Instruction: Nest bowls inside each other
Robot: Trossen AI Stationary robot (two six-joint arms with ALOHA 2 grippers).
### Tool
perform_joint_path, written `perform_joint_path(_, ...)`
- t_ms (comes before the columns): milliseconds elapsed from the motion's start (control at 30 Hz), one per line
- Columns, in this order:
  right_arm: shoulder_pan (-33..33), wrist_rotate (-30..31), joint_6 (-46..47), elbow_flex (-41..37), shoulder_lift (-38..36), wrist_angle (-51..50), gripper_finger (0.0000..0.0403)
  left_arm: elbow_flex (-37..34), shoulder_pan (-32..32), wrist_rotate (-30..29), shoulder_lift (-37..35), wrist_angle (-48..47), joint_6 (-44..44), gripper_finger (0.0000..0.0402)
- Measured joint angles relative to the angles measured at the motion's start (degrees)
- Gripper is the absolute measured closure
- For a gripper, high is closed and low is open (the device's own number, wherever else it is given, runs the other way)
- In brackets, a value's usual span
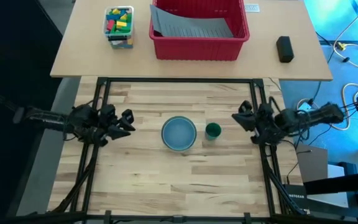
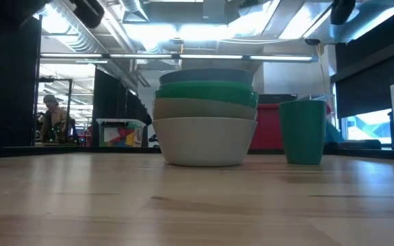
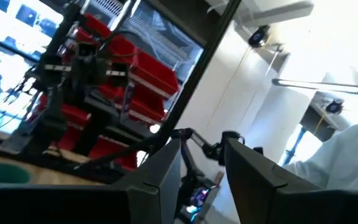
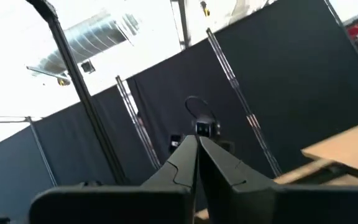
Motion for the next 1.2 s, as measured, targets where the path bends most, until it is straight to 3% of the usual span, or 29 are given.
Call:
perform_joint_path(200, -6.67, -4.27, 1.36, -0.08, -9.81, -15.98, 0.0403, -0.01, 8.10, 6.35, 0.03, -2.90, -0.30, 0.0295)
perform_joint_path(733, -23.03, -14.16, 0.08, -3.44, -15.83, -26.46, 0.0403, -1.12, 17.89, 11.61, 0.45, -12.20, 10.64, 0.0295)
perform_joint_path(1000, -25.61, -14.72, 0.47, -11.81, -17.14, -14.62, 0.0403, -4.92, 21.89, 11.61, 2.58, -6.09, 8.90, 0.0295)
perform_joint_path(1200, -25.61, -14.73, 2.99, -14.25, -17.12, -14.02, 0.0403, -9.10, 21.94, 11.53, 2.40, -1.63, 7.53, 0.0295)
